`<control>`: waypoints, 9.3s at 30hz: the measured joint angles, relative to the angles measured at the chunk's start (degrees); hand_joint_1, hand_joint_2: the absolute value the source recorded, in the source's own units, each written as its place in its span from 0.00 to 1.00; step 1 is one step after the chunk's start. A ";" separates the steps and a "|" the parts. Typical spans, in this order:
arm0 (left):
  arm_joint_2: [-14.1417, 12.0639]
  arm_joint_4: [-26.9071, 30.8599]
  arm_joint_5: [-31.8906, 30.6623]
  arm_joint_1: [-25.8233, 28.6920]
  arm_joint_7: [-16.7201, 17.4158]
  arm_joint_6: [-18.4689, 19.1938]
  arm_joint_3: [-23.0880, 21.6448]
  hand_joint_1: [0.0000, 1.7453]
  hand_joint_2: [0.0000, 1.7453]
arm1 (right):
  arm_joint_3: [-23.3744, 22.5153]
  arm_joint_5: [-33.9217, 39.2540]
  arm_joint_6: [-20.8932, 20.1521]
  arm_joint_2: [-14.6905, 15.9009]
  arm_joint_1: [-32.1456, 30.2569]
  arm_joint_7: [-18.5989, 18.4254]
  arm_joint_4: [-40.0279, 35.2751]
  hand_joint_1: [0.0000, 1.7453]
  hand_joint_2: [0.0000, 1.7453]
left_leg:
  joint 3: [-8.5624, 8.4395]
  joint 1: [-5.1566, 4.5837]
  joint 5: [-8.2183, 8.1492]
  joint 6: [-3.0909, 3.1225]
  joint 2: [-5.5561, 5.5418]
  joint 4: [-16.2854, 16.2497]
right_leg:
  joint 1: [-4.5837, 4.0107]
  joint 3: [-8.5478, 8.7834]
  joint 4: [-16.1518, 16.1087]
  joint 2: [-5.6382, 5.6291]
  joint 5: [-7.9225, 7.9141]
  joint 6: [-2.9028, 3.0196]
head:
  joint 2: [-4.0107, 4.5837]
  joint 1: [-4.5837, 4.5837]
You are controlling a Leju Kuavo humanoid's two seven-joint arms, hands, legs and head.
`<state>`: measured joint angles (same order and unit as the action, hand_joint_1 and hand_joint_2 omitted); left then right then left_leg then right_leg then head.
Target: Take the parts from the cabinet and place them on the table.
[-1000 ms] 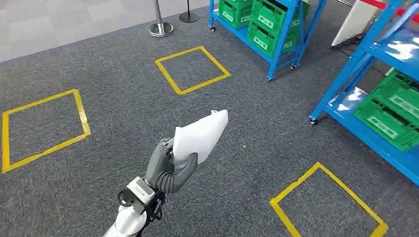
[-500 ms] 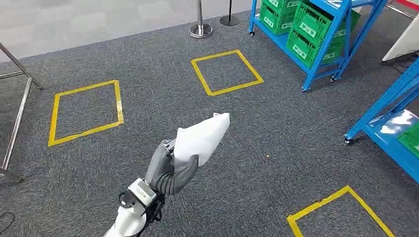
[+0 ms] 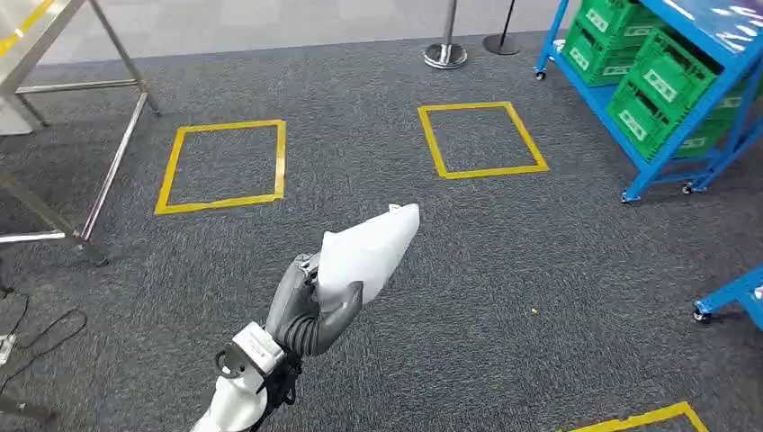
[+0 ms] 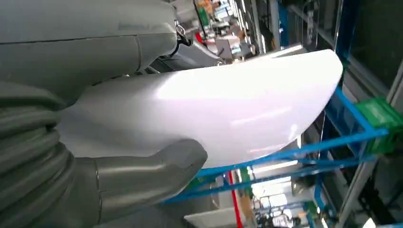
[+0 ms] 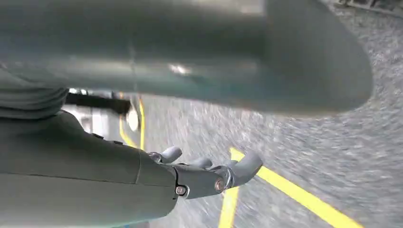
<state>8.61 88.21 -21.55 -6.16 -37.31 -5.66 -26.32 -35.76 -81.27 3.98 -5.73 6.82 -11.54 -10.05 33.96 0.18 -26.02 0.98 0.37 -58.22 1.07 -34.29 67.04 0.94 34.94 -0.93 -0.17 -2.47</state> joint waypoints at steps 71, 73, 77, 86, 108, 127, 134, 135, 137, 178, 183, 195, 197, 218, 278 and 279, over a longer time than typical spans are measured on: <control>-5.14 -6.95 3.29 -3.17 -2.54 -5.48 -6.53 1.00 1.00 | -1.93 6.06 3.94 -0.63 -0.70 1.77 -0.20 0.00 0.00 | 1.08 0.73 0.48 -1.69 -8.37 -1.01 | -0.42 1.25 -7.80 -5.60 -6.92 1.03 | 0.00 0.52; -5.03 -6.95 2.36 -2.93 -2.27 -6.10 -6.38 1.00 1.00 | -1.93 5.88 3.89 -0.63 -0.69 1.42 -0.20 0.00 0.00 | 1.72 0.67 0.92 -2.73 -10.04 -0.41 | -0.27 1.85 -8.31 -4.11 -7.23 1.67 | 0.00 0.57; -4.70 -7.15 1.79 -3.03 -2.21 -6.45 -6.08 1.00 1.00 | -1.93 6.08 3.96 -0.52 -1.07 1.46 -0.22 0.00 0.00 | 6.31 0.30 -5.46 -3.26 -1.33 -10.86 | -0.27 2.14 -9.11 -0.49 -7.69 2.85 | 0.00 0.02; -4.07 -7.63 1.38 -3.34 -2.38 -6.42 -5.51 1.00 1.00 | -1.93 5.73 3.74 -0.20 -0.82 1.57 -0.22 0.00 0.00 | -0.08 -0.06 -0.47 -1.76 2.79 -0.85 | -0.91 2.55 -8.25 5.84 -6.67 1.38 | 0.00 0.13; 0.31 -10.47 0.83 -5.03 -2.14 -3.71 -5.22 1.00 1.00 | -3.11 7.55 5.93 1.81 -1.34 0.79 -0.37 0.00 0.00 | 7.31 0.10 -5.21 -2.78 -1.21 -12.37 | -0.15 2.65 -9.16 -0.03 -7.41 2.35 | 0.00 0.13; 1.16 -10.14 0.51 -4.74 -1.36 -3.39 -5.88 1.00 1.00 | -3.78 7.44 6.04 2.34 -1.86 1.07 -0.39 0.00 0.00 | 1.37 0.19 1.01 0.57 -4.50 -0.95 | -0.09 -3.35 5.72 -0.75 -1.02 -0.48 | 0.00 0.61; 1.00 -10.08 0.51 -4.45 -1.31 -3.39 -5.88 1.00 1.00 | -3.94 8.03 6.06 2.32 -1.70 2.06 -0.39 0.00 0.00 | 2.02 0.32 2.05 -1.99 -8.46 -0.56 | -0.12 2.56 -7.96 -3.91 -6.46 0.63 | 0.00 0.61; 0.85 -10.08 0.53 -4.26 -1.31 -3.39 -5.88 1.00 1.00 | -4.00 8.27 6.10 2.18 -1.69 2.23 -0.39 0.00 0.00 | 2.44 0.29 1.99 -2.27 -8.11 -0.76 | 0.43 2.60 -8.49 -3.26 -6.94 1.24 | 0.00 0.61; 0.74 -10.05 0.59 -4.17 -1.33 -3.50 -5.88 1.00 1.00 | -4.31 8.16 6.32 2.16 -1.92 2.47 -0.39 0.00 0.00 | 4.38 -0.01 -1.50 -2.51 -2.58 -5.54 | 0.13 2.50 -8.59 -2.56 -7.21 2.05 | 0.00 0.02; 0.11 -12.44 0.88 -4.50 1.03 -4.19 -6.23 1.00 1.00 | -5.97 9.36 7.06 1.18 -2.53 3.22 -0.39 0.00 0.00 | 0.28 -0.99 -0.55 0.20 -0.47 -1.25 | -0.19 1.91 -9.00 0.37 -7.97 -0.26 | 0.00 0.06; 0.65 -12.37 0.72 -5.02 1.00 -4.26 -6.38 1.00 1.00 | -6.17 9.36 7.17 1.14 -2.61 3.17 -0.44 0.00 0.00 | -0.53 -0.07 0.16 1.34 -0.47 0.35 | -0.03 -3.28 2.25 -0.62 -1.65 -1.32 | 0.00 0.41; 0.61 -12.72 0.09 -4.86 1.40 -5.07 -6.49 1.00 1.00 | -6.19 9.10 7.26 0.96 -2.94 3.37 -0.44 0.00 0.00 | -1.08 0.62 -2.19 -2.69 -1.10 -1.02 | 0.66 1.22 -7.94 -1.07 -7.41 0.76 | 0.00 0.61; 0.61 -12.63 0.09 -4.93 1.38 -5.09 -6.58 1.00 1.00 | -6.21 9.14 7.39 0.96 -2.97 3.37 -0.44 0.00 0.00 | 1.31 0.57 -5.09 -2.93 -0.67 -6.55 | 0.63 1.87 -7.96 -0.93 -6.92 1.59 | 0.00 0.41; 0.76 -12.98 -0.11 -5.00 1.42 -4.94 -7.17 1.00 1.00 | -6.78 9.51 7.52 0.81 -3.28 3.30 -0.46 0.00 0.00 | -3.09 -0.14 -2.91 0.85 -1.37 -0.50 | -0.01 -5.25 3.41 -1.00 -3.51 -0.94 | 0.00 1.00; -0.64 -10.69 -4.48 -5.14 3.61 -8.33 -7.15 1.00 1.00 | -7.11 9.27 7.41 0.11 -3.16 4.44 -0.37 0.00 0.00 | -1.78 -0.40 -2.22 1.21 -1.16 -0.88 | -0.12 -6.00 7.31 -1.17 1.81 -0.87 | 0.00 1.09; -0.64 -10.69 -4.50 -5.14 3.61 -8.30 -7.15 1.00 1.00 | -7.11 9.27 7.41 0.13 -3.25 4.48 -0.37 0.00 0.00 | -2.63 -0.40 -2.83 1.01 -1.31 -0.89 | -0.12 -5.42 3.79 -1.17 -0.67 -0.81 | 0.00 1.09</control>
<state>7.98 77.53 -26.05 -11.30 -33.70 -13.97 -33.46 -42.86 -72.00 11.39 -5.60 3.58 -7.06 -10.43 31.33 -0.21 -28.84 1.98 -0.94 -59.11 0.95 -39.72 70.83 -0.22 34.28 -1.75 -0.17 -1.38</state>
